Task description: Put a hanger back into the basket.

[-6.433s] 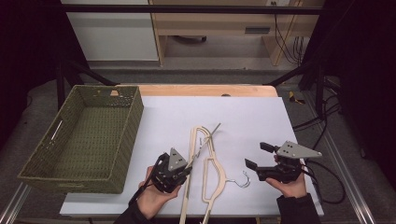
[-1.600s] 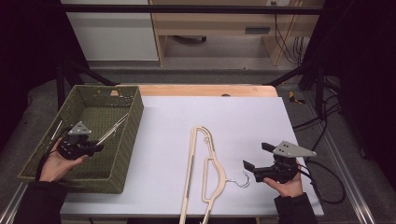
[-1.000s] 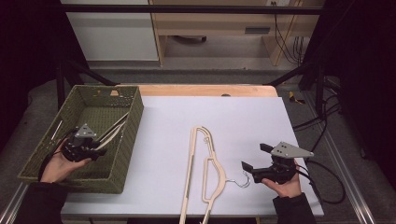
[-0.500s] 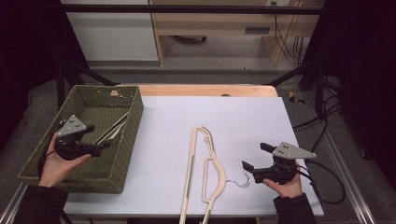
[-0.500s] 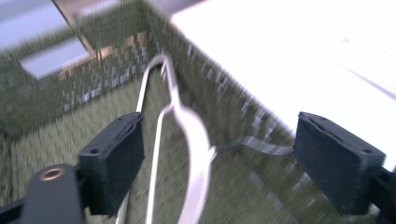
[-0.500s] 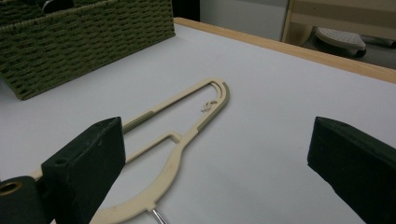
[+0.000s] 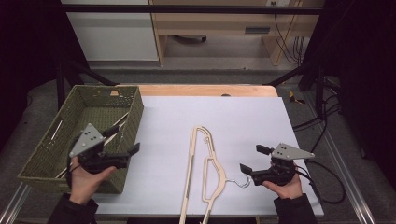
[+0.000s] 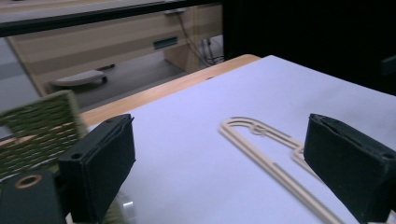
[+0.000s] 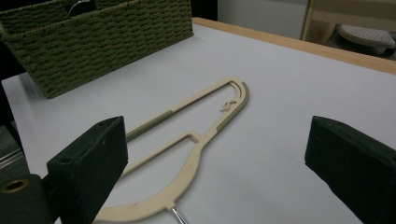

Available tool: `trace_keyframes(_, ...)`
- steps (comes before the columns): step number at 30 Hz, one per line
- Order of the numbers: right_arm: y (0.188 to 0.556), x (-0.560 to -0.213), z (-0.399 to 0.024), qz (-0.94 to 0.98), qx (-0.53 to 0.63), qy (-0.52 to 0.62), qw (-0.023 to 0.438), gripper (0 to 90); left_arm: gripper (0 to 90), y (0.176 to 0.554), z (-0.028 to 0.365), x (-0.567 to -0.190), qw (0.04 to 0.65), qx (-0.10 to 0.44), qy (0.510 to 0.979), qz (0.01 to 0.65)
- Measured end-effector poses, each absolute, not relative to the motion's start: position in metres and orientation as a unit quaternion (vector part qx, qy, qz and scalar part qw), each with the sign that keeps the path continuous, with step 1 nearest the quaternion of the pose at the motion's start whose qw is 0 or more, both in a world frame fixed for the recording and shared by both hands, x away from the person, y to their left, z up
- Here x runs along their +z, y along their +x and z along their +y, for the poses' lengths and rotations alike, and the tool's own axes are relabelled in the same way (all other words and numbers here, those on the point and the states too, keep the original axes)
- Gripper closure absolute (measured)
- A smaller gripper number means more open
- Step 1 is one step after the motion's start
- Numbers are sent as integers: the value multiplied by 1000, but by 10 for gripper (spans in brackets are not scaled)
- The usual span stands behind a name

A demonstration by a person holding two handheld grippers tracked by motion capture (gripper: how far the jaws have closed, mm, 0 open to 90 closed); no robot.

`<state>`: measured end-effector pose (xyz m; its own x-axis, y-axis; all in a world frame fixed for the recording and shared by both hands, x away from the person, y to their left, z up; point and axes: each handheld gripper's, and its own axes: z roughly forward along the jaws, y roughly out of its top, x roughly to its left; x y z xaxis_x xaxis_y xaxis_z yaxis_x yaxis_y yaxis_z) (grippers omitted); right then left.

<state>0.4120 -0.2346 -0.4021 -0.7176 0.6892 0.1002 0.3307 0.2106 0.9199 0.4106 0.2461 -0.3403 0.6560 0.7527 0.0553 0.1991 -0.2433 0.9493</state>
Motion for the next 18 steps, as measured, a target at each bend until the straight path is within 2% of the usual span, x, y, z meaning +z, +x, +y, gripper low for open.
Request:
trace_keyframes(8, 411, -406, -232, 770, 521, 330, 162, 82, 72, 399, 206, -367, 522, 234, 763, 301)
trace_keyframes(13, 409, -409, -230, 780, 506, 325, 173, 104, 70, 399, 196, -389, 506, 213, 779, 303)
trace_keyframes(18, 408, -417, -222, 791, 497, 325, 149, 139, 74, 404, 196, -411, 493, 200, 786, 314)
